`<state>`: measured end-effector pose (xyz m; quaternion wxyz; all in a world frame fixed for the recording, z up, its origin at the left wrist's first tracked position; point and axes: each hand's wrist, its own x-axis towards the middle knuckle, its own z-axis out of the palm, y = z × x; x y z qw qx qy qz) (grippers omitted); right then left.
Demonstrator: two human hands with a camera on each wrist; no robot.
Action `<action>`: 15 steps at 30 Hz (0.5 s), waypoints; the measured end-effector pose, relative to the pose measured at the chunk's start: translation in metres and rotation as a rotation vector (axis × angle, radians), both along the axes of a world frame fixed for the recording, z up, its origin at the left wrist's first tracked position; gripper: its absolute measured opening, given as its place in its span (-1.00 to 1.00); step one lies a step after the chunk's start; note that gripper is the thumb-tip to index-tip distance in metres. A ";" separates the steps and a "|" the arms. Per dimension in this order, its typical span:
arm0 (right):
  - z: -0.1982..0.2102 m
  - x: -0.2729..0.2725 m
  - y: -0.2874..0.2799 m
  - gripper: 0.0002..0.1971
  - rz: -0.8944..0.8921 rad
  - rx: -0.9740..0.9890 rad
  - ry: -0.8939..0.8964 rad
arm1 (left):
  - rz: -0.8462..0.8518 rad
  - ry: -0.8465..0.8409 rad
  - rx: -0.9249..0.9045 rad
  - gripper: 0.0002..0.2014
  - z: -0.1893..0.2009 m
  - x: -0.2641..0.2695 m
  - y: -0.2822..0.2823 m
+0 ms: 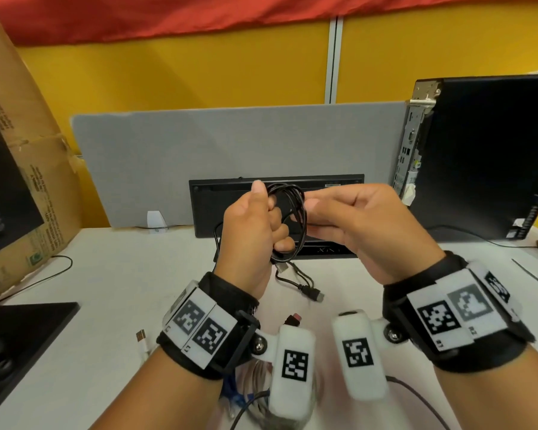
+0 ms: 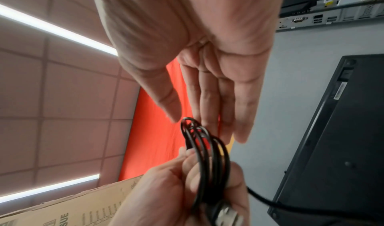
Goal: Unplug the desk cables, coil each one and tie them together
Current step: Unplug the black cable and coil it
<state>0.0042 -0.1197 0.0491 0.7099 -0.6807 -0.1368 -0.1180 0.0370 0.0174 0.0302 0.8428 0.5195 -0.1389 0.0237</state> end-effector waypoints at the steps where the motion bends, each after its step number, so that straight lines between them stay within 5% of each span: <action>1: 0.000 -0.002 0.002 -0.88 -0.001 -0.007 -0.014 | 0.003 -0.010 -0.006 -0.60 -0.001 0.000 -0.001; 8: -0.003 -0.003 0.004 -0.85 -0.125 0.024 0.020 | 0.006 -0.080 0.061 -0.60 -0.006 -0.004 -0.008; 15: 0.006 -0.005 0.004 -0.72 -0.057 0.246 0.168 | -0.059 -0.127 0.063 -0.61 -0.003 -0.007 -0.008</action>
